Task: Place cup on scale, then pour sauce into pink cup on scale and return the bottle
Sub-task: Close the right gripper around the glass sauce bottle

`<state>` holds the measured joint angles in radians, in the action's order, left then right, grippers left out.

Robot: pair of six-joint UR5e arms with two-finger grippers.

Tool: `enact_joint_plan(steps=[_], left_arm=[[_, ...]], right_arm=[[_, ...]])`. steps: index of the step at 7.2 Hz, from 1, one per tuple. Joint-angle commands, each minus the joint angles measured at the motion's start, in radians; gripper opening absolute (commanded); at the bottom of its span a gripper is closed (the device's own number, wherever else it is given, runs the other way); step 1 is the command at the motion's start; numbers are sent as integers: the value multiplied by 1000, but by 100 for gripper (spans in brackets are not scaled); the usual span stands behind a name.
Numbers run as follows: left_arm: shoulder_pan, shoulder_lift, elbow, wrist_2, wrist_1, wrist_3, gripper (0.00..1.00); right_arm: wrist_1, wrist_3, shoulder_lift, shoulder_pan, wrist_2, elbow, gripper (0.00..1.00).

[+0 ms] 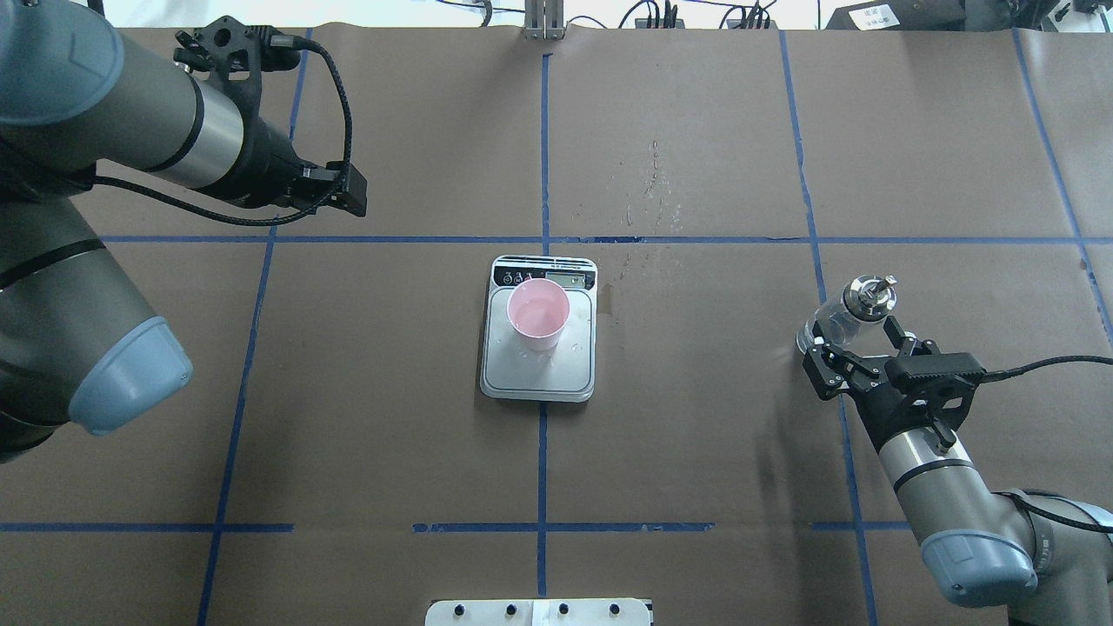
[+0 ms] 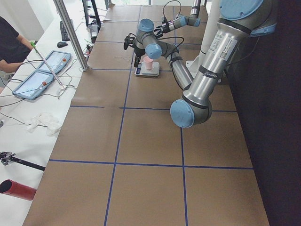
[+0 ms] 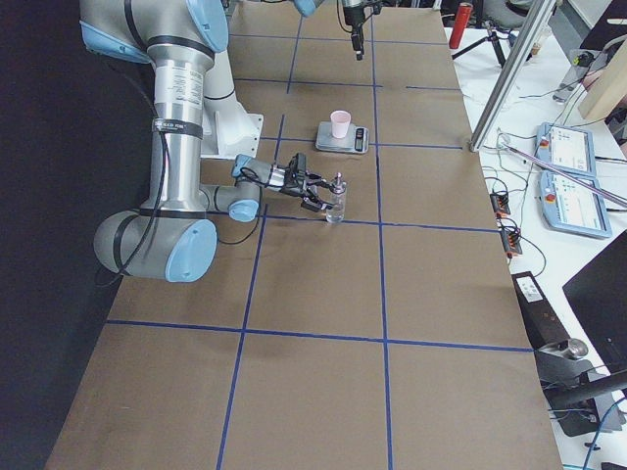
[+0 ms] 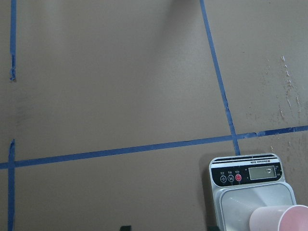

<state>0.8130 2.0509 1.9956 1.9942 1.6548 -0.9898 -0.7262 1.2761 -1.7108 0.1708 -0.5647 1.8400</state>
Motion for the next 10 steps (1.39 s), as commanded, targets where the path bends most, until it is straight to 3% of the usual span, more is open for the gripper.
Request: enact_joint_plan(steps=[1,8,9,10], left_arm=[[0,0,0,-2,0,-1,61],[2,2,9,-2,-3,-3,61],[3,0,9,-2,-3,-1,61],[3,2,11,-2,-3,-1,61]], right_arm=[[-1,-23,20,15,-18,-4,93],[4,-27,63,52,-43,-65,91],[4,-27,63,61,-46,-68,86],[5,-27,63,61,-46,-74,70]])
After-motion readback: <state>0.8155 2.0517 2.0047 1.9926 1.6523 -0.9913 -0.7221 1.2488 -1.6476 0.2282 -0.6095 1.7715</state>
